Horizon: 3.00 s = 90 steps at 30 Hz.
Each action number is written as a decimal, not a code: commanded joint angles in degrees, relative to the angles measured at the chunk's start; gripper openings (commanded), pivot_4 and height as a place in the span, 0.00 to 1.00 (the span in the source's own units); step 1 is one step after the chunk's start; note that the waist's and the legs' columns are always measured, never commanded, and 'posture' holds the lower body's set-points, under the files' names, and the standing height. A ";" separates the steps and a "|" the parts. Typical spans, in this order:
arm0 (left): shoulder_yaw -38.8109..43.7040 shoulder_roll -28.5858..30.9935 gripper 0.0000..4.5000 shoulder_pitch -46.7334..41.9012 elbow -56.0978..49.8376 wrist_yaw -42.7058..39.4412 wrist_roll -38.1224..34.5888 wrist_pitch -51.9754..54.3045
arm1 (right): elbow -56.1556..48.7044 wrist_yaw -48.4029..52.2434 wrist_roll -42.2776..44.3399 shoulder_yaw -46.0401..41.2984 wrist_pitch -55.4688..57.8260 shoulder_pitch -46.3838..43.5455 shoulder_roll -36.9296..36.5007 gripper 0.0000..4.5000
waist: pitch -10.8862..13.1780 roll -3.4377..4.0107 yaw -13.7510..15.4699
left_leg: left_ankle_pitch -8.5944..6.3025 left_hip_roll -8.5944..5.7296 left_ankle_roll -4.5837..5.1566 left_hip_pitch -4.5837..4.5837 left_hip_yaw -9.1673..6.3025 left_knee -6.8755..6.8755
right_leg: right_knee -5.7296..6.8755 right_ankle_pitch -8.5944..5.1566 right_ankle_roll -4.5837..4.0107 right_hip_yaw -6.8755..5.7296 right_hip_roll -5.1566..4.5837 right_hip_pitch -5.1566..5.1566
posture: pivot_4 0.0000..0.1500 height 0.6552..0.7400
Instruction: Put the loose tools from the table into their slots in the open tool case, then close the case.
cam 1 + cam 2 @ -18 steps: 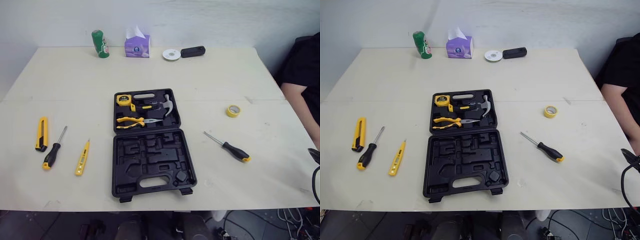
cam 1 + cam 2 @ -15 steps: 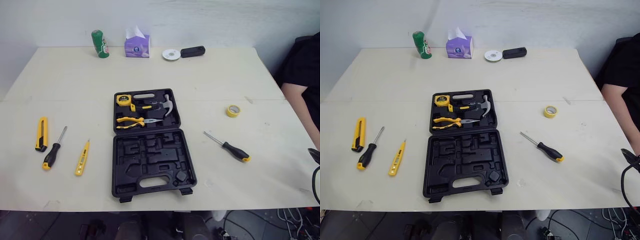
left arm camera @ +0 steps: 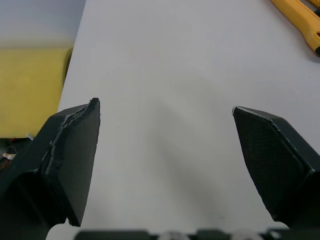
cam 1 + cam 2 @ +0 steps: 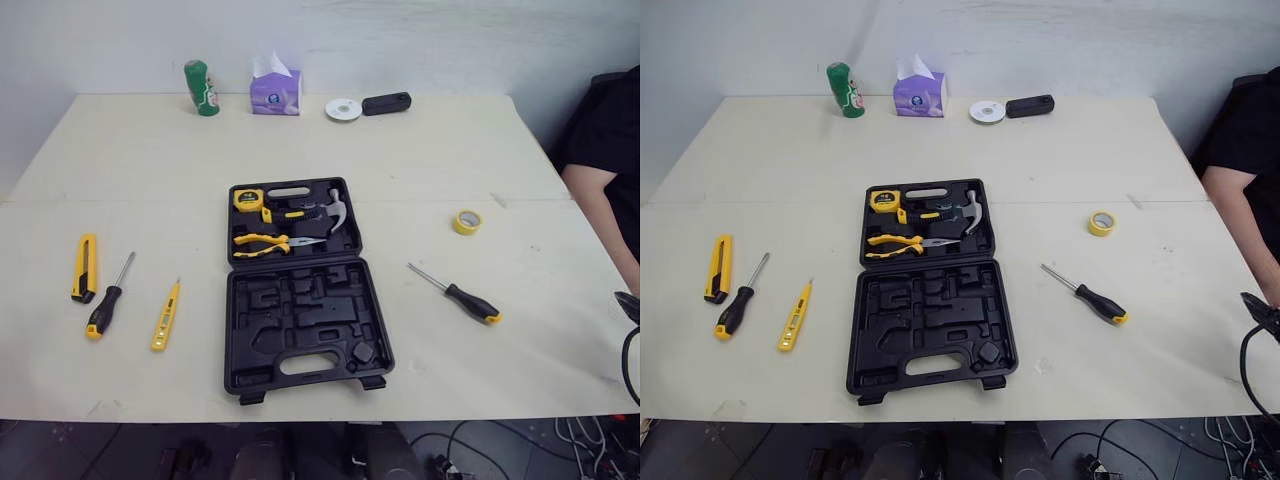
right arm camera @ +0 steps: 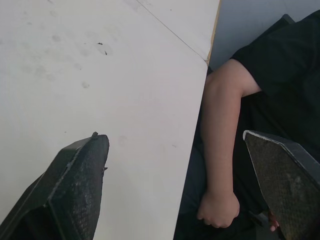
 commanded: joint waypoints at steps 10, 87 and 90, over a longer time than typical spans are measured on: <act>2.57 1.67 0.99 -3.93 -1.41 -1.47 -3.36 4.88 | 4.08 1.16 -1.00 0.82 -2.11 -3.96 -2.60 1.00 | 0.00 0.00 -0.02 | 0.01 0.00 0.01 0.00 0.00 0.03 | 0.02 0.00 0.00 -0.01 0.00 0.01 | 1.00 1.00; -43.45 -29.35 0.02 -23.57 -66.74 -5.93 10.42 36.24 | -34.73 16.06 -9.58 41.36 25.60 -30.13 24.82 0.00 | -0.01 0.00 1.77 | 0.19 0.04 0.65 -0.85 -0.24 1.10 | 0.54 0.09 0.16 -0.30 0.10 -0.19 | 1.00 1.00; -41.73 -30.18 0.02 -22.03 -70.35 -4.66 8.30 39.72 | -41.13 16.00 -8.53 40.10 28.93 -25.69 23.11 0.00 | -0.01 0.00 1.78 | 0.19 0.04 0.65 -0.86 -0.24 1.10 | 0.54 0.09 0.16 -0.29 0.10 -0.19 | 1.00 1.00</act>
